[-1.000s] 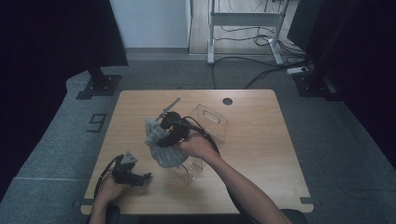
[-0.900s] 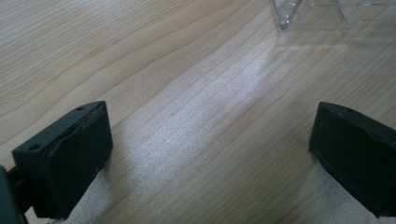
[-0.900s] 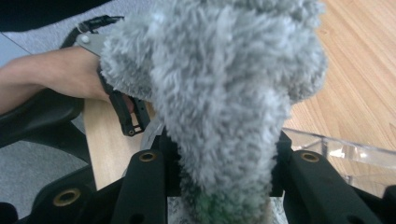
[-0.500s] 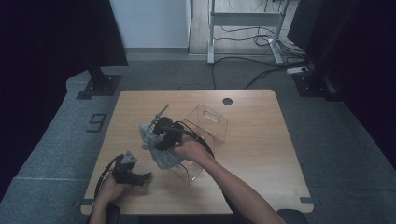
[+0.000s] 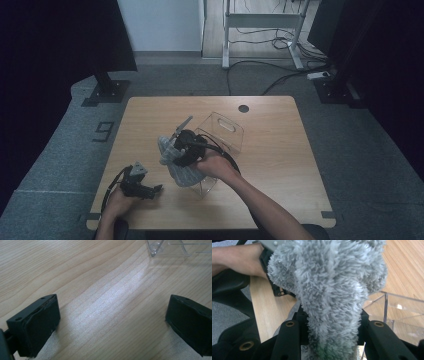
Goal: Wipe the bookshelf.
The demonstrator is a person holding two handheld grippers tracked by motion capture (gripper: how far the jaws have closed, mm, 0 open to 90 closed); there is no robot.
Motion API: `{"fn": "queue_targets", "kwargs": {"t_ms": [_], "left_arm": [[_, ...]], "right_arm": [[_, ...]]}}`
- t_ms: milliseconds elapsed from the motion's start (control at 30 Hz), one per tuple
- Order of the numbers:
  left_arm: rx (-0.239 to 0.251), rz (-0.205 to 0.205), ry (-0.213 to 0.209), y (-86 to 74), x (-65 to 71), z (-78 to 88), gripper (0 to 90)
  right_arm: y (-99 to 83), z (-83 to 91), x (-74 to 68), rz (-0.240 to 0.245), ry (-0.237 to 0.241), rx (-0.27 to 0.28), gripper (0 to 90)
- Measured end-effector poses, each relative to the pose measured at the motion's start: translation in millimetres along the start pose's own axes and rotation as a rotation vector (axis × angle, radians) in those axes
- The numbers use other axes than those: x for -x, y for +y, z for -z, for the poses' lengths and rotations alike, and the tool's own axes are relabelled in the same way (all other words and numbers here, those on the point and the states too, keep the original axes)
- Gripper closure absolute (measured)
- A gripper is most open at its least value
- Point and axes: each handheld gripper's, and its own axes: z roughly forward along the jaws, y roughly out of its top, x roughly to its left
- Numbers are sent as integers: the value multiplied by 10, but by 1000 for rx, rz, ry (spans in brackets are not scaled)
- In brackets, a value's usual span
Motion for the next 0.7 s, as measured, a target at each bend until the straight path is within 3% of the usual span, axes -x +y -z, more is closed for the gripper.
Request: {"fn": "queue_targets", "kwargs": {"t_ms": [700], "left_arm": [[0,4,10,5,6,-5,0]], "right_arm": [[-594,277,-143,5,9,45,602]]}}
